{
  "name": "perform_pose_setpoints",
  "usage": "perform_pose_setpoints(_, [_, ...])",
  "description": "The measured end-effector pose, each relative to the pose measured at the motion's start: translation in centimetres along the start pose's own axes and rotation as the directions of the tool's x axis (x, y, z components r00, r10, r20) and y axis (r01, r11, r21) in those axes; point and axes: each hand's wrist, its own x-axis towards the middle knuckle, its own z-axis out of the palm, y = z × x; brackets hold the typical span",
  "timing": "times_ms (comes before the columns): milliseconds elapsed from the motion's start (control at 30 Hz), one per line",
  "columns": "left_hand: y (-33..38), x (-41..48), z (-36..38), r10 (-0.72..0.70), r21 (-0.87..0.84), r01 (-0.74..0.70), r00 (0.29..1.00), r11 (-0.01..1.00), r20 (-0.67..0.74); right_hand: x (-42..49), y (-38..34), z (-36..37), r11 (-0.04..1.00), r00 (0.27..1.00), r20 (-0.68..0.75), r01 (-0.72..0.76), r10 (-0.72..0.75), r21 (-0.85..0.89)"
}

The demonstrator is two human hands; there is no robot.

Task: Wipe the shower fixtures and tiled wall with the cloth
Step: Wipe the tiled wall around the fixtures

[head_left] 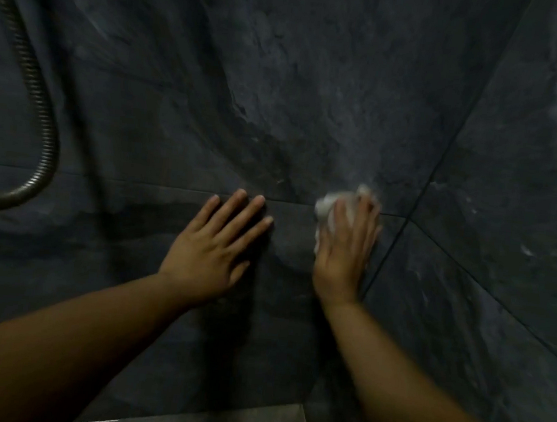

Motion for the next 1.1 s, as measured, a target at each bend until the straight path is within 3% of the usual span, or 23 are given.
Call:
perform_pose_setpoints(133, [-0.2, -0.2, 0.8, 0.011, 0.017, -0.01, 1.0, 1.0, -0.026, 7.1, -0.1, -1.0, 0.999, 0.98, -0.195, 0.034, -0.028, 0.03])
perform_pose_setpoints(267, [0.0, -0.3, 1.2, 0.003, 0.025, -0.001, 0.998, 1.0, -0.064, 2.2, 2.1, 0.3, 0.999, 0.966, -0.257, -0.039, 0.036, -0.006])
perform_pose_setpoints(400, [-0.1, -0.3, 1.1, 0.016, 0.022, -0.014, 0.997, 1.0, -0.079, -7.1, 3.8, 1.4, 0.96, 0.95, -0.138, -0.278, 0.28, 0.033])
perform_pose_setpoints(500, [0.0, -0.3, 0.9, 0.014, 0.029, -0.013, 0.998, 1.0, -0.063, -9.6, 2.2, 1.6, 0.879, 0.879, -0.065, -0.466, 0.473, 0.101])
perform_pose_setpoints(700, [-0.2, -0.3, 0.6, 0.041, 0.048, -0.039, 0.997, 0.998, -0.058, -0.7, 0.6, 2.0, 0.954, 0.887, -0.351, -0.274, 0.301, 0.126])
perform_pose_setpoints(867, [-1.4, -2.3, 0.3, 0.041, 0.068, -0.04, 0.999, 0.997, 0.001, -5.2, 1.0, 3.1, 0.982, 0.952, -0.243, -0.186, 0.185, 0.02])
perform_pose_setpoints(1000, [-3.2, -7.6, 0.5, -0.11, 0.113, 0.102, 0.992, 0.988, 0.068, -5.6, -0.6, 3.6, 0.961, 0.924, -0.265, -0.269, 0.276, 0.061])
perform_pose_setpoints(1100, [-5.0, -10.4, 0.8, -0.13, 0.115, 0.12, 0.988, 0.986, 0.079, -5.1, -3.8, 4.7, 0.916, 0.873, -0.279, -0.374, 0.401, 0.147])
